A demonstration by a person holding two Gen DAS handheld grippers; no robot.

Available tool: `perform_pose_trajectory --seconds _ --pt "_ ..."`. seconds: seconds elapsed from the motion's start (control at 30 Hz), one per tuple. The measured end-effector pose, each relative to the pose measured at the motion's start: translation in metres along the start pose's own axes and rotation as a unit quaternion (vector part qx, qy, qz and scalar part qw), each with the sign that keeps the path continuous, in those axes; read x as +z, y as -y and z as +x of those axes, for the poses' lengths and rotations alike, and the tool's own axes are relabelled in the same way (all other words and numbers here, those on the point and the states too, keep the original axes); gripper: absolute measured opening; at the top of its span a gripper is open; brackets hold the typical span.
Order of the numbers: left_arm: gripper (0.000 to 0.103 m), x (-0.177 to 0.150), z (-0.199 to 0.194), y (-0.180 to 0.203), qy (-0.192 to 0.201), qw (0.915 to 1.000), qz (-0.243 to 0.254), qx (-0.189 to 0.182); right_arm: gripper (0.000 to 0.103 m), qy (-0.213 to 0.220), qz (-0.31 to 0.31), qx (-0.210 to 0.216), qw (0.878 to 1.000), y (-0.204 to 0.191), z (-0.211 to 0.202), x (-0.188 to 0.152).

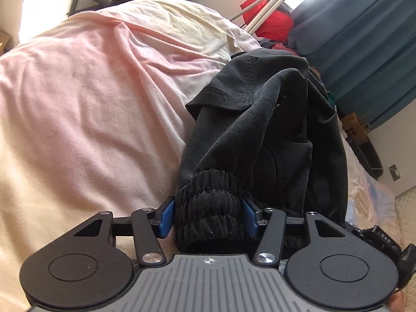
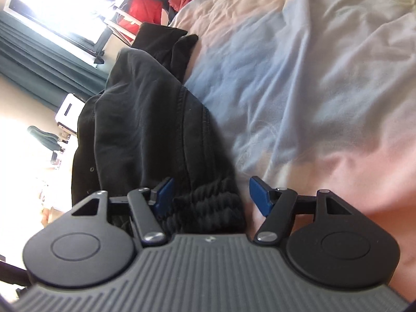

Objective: Fold clothes

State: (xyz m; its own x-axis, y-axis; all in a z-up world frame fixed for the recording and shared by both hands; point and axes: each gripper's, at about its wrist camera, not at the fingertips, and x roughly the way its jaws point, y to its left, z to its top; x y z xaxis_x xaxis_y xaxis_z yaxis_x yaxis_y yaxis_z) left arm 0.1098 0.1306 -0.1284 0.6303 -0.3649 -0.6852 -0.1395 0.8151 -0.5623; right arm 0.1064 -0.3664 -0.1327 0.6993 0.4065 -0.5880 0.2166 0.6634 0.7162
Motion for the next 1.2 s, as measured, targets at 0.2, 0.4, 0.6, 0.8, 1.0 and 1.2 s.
perform_pose_trajectory --seconds 0.2,0.4,0.6,0.8,1.0,1.2 --pt "0.062 0.002 0.000 -0.006 -0.003 0.9987 -0.033 -0.037 0.068 0.009 -0.005 0.116 0.993 -0.013 -0.021 -0.002" --pt "0.068 0.002 -0.003 -0.015 0.007 0.9936 -0.083 -0.076 0.067 -0.019 -0.026 0.139 0.990 -0.024 -0.024 -0.009" --pt "0.067 -0.001 0.007 -0.013 -0.004 0.9944 -0.079 -0.070 0.069 -0.029 0.028 0.096 0.995 -0.001 -0.005 -0.007" --pt "0.057 -0.007 0.011 -0.004 0.004 0.9981 -0.044 -0.042 0.094 -0.024 0.014 0.138 0.990 -0.013 -0.008 -0.004" --pt "0.049 -0.008 0.009 -0.003 0.019 0.9990 -0.030 -0.027 0.093 -0.053 -0.101 0.038 0.993 -0.037 0.015 -0.015" --pt "0.021 -0.005 0.002 -0.002 0.041 0.9984 -0.028 -0.028 0.027 -0.030 -0.090 -0.013 0.995 -0.023 0.001 -0.013"
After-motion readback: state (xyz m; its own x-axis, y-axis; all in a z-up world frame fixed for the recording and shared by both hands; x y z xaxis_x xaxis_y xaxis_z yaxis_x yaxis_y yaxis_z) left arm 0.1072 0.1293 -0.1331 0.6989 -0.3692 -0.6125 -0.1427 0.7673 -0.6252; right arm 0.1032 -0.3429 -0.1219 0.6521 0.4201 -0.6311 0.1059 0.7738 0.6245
